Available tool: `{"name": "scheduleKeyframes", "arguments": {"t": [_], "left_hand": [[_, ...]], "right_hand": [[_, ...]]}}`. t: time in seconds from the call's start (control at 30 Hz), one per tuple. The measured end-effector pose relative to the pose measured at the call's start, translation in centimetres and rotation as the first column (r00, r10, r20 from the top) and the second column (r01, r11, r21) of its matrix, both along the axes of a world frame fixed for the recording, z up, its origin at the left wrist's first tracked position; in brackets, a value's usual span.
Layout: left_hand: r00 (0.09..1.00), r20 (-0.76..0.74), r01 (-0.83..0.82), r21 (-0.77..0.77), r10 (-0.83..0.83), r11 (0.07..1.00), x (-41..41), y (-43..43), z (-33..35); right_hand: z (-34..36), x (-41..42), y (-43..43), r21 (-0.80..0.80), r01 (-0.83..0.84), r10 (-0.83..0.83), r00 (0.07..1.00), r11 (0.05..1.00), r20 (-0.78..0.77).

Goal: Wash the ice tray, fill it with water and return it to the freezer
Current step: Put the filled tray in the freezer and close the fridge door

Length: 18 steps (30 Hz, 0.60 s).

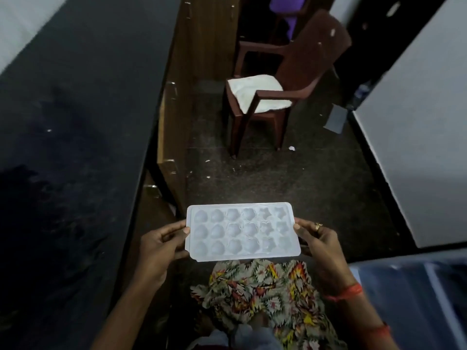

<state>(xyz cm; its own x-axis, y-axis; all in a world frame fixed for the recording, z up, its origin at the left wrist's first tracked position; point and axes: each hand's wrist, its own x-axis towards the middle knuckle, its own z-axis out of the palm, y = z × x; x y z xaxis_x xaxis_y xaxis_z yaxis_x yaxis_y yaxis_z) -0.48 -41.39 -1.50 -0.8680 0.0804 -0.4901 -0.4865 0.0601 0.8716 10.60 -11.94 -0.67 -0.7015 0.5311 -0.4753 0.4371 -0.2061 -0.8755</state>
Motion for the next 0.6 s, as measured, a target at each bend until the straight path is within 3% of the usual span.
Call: {"name": "scheduleKeyframes", "arguments": {"t": [0.3, 0.6], "left_hand": [[0.976, 0.046, 0.212, 0.003, -0.212, 0.977, 0.3, 10.3, -0.2], [0.908, 0.053, 0.417, -0.008, -0.416, 0.909, 2.6, 21.1, 0.2]], "right_hand": [[-0.3, 7.3, 6.8, -0.006, 0.229, -0.229, 0.973, 0.973, -0.03], [0.2, 14.8, 12.7, -0.051, 0.458, -0.459, 0.888, 0.888, -0.014]]}}
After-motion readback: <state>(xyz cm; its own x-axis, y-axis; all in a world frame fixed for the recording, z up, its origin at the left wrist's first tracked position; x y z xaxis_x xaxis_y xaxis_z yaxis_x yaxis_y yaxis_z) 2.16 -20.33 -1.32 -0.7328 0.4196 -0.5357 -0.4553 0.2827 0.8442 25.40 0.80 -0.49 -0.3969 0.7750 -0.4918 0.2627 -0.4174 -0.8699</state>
